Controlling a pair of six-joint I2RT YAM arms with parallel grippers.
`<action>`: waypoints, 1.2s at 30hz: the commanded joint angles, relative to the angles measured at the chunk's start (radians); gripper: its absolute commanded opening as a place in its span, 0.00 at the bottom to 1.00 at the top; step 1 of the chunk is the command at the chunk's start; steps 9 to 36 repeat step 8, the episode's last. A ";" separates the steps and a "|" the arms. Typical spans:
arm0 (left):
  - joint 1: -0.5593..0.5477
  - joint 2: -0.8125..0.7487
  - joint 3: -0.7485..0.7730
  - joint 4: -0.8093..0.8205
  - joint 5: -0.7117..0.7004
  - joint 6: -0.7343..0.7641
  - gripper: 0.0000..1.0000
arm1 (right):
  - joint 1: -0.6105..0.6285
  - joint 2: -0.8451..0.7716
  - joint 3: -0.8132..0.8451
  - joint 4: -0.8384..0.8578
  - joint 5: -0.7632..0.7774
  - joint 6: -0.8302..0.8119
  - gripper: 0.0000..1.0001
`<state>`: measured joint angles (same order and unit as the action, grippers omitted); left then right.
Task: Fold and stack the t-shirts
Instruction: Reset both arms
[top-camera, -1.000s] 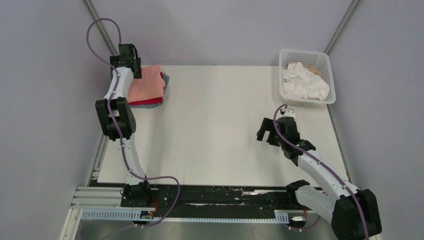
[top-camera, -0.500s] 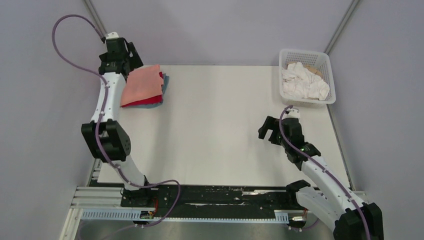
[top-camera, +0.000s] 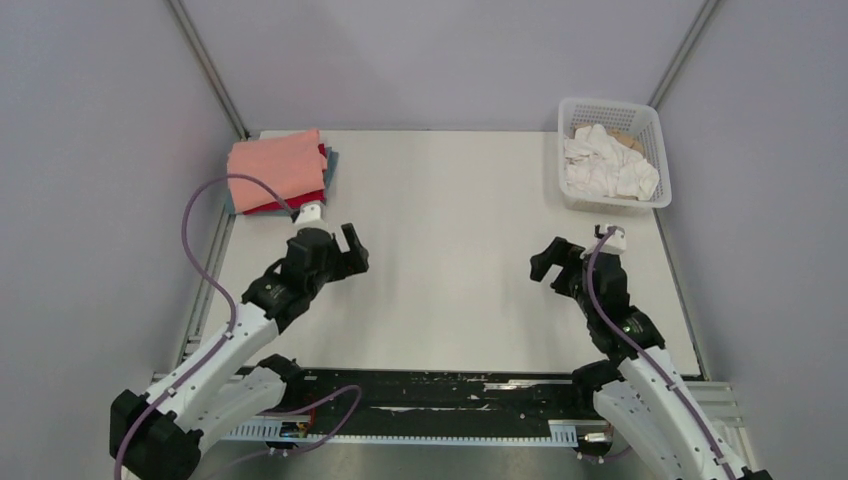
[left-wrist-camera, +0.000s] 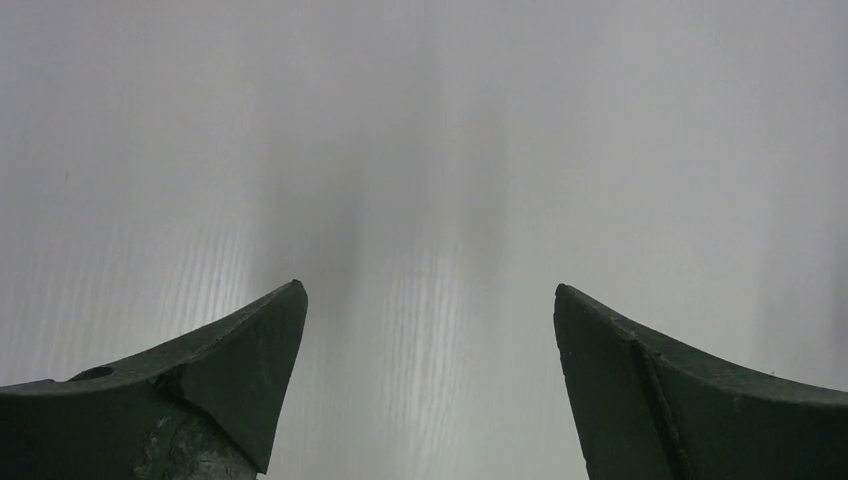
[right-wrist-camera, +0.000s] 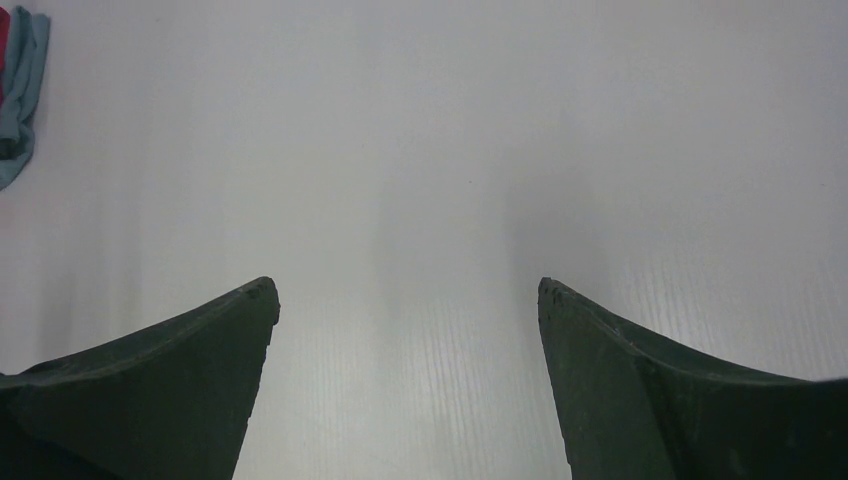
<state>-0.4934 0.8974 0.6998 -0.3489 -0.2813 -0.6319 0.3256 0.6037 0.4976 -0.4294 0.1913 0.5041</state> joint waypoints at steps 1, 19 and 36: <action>-0.021 -0.144 -0.102 -0.054 -0.048 -0.113 1.00 | -0.002 -0.055 -0.031 -0.016 0.073 0.048 1.00; -0.021 -0.260 -0.118 -0.161 -0.125 -0.075 1.00 | -0.003 -0.097 -0.070 -0.015 0.096 0.072 1.00; -0.021 -0.260 -0.118 -0.161 -0.125 -0.075 1.00 | -0.003 -0.097 -0.070 -0.015 0.096 0.072 1.00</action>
